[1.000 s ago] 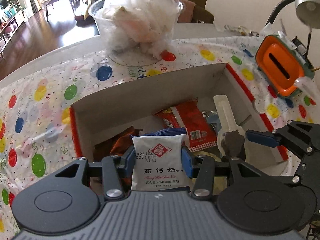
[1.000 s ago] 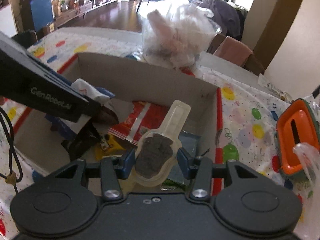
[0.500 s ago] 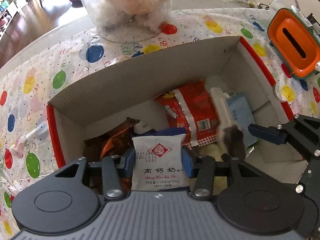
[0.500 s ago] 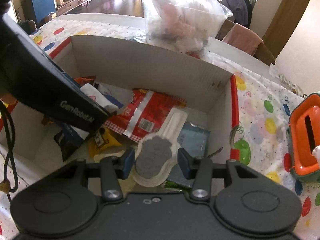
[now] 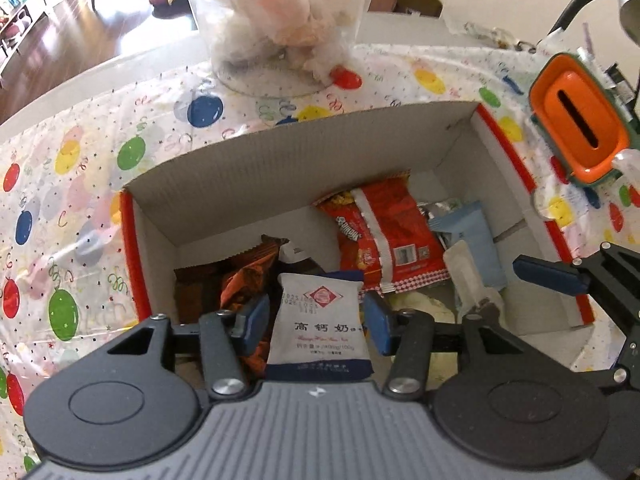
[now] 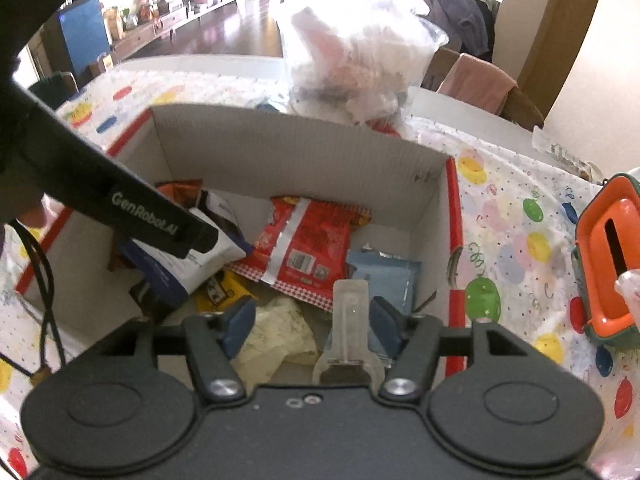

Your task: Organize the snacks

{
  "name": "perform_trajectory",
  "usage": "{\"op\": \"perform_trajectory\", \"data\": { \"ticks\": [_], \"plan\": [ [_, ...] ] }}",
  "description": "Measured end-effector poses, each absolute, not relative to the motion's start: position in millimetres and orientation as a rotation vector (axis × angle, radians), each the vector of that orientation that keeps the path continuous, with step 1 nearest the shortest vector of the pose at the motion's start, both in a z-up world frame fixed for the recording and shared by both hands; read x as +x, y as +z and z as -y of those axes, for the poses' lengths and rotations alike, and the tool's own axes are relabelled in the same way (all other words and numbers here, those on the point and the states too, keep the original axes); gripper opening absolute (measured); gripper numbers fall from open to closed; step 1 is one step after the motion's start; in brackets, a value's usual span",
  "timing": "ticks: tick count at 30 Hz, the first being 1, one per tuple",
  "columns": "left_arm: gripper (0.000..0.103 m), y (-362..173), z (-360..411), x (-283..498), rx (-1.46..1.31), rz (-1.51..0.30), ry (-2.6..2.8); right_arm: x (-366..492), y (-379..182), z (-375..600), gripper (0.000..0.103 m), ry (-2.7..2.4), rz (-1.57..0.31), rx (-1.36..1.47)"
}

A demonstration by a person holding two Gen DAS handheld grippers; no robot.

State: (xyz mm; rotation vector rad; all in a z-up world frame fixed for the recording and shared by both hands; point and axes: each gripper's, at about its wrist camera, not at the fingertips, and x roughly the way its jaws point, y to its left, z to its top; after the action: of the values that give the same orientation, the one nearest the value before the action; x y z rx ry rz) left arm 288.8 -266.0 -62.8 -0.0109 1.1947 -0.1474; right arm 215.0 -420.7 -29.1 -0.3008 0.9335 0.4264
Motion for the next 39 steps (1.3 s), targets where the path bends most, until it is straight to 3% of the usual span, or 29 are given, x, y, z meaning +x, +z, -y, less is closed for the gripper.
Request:
{"op": "perform_trajectory", "data": {
  "ticks": [3, 17, 27, 30, 39],
  "plan": [
    [0.058, -53, 263, 279, -0.013, -1.155, -0.152, 210, -23, 424, 0.068, 0.422, -0.92, -0.28],
    [0.067, -2, 227, 227, -0.041, -0.981, -0.199, 175, 16, 426, 0.1, 0.386, -0.807, -0.081],
    [0.073, 30, 200, 184, -0.068, -0.857, -0.227, 137, 44, 432, 0.103, 0.354, -0.674, 0.079],
    [0.08, 38, 193, 170, -0.061, -0.809, -0.224, 128, 52, 431, 0.103, 0.355, -0.638, 0.107],
    [0.084, 44, 181, 140, -0.031, -0.754, -0.208, 110, 58, 424, 0.103, 0.346, -0.609, 0.147]
  ]
}}
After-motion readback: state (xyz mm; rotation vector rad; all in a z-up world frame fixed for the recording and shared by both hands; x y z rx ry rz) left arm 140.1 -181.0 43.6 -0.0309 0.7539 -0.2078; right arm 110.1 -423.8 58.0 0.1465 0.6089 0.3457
